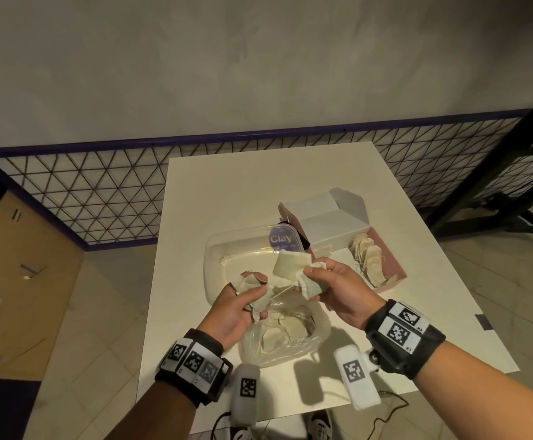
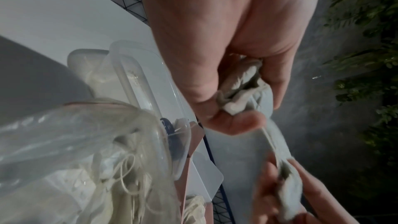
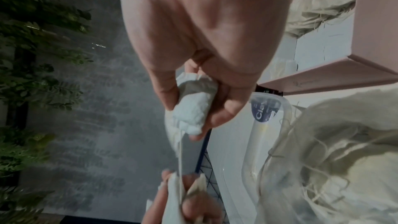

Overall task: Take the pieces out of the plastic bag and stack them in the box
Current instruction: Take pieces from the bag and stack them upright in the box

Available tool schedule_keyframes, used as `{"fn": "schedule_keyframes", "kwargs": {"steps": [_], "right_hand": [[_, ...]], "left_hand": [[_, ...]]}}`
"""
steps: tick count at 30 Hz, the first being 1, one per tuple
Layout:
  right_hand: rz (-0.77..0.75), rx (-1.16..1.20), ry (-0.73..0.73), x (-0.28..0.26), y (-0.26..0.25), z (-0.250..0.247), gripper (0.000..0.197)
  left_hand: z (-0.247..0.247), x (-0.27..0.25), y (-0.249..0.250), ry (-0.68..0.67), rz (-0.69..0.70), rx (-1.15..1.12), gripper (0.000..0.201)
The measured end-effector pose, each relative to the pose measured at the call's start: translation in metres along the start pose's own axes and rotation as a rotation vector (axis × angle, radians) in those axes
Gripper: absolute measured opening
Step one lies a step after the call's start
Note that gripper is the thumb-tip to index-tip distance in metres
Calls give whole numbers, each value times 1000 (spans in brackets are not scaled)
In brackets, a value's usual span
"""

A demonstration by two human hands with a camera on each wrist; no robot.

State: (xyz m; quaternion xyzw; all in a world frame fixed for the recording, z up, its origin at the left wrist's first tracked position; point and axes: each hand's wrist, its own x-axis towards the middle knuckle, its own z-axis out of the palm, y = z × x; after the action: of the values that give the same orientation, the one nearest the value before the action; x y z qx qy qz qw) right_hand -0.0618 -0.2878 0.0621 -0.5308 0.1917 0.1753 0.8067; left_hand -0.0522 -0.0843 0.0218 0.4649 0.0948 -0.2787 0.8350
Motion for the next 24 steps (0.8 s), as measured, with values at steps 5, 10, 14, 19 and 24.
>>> {"fn": "schedule_keyframes", "kwargs": {"steps": [5, 10, 14, 19, 24], "right_hand": [[-167, -495, -50, -13, -12, -2, 6], [-141, -848, -290, -21, -24, -5, 5], [-140, -1034, -362, -22, -33, -5, 8], [-125, -1146, -435, -17, -33, 1, 7], [-185, -937, -221, -6, -30, -1, 7]], "left_hand": [[-19, 5, 15, 212, 40, 164, 13], [-30, 14, 35, 475, 181, 271, 15], [-28, 20, 46, 529, 260, 239, 17], [7, 15, 17, 49, 140, 611, 15], [28, 6, -3, -226, -92, 245, 9]]}}
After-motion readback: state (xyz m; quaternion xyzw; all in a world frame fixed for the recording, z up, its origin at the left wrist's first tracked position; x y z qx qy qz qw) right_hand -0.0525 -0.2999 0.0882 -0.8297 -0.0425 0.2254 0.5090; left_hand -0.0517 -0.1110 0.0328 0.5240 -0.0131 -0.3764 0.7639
